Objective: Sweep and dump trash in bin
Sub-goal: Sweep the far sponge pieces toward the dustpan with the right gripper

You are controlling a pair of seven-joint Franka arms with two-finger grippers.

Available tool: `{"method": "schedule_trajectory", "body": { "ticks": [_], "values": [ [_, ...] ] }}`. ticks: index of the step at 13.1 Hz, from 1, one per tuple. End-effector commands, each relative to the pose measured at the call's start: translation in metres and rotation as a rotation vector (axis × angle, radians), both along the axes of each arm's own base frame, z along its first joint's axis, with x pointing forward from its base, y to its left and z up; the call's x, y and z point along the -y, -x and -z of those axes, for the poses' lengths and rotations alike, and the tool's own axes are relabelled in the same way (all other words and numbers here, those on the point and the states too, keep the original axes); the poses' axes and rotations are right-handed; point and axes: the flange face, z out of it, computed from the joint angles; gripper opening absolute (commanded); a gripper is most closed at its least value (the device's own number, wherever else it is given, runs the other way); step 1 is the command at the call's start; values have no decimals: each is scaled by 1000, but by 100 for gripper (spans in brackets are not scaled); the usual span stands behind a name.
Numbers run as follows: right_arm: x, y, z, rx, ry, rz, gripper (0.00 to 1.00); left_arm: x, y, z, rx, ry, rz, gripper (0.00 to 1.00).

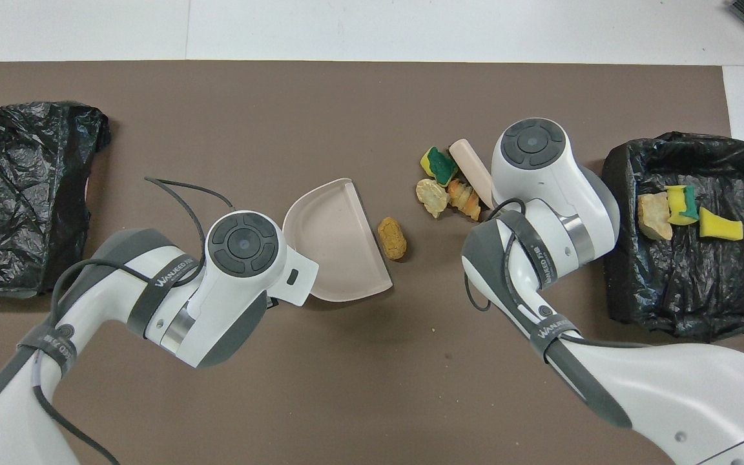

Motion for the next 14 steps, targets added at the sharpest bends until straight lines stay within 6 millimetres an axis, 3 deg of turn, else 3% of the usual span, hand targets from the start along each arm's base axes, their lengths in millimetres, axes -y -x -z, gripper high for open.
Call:
{"method": "schedule_trajectory", "body": {
  "ticks": [1,4,9,14],
  "values": [
    [-32,12,0,-3,-13,19,0,-5,7,-5,16,-8,-18,0],
    [-60,32,6,-36,-51,55,0,-5,7,-4,14,-10,-20,0],
    [-106,86,9,-81,-74,2,0,-7,6,-4,22,-9,-66,0],
    [-164,121,-2,-121,-174,125,0,-6,6,-4,21,-8,-64,0]
  ]
}}
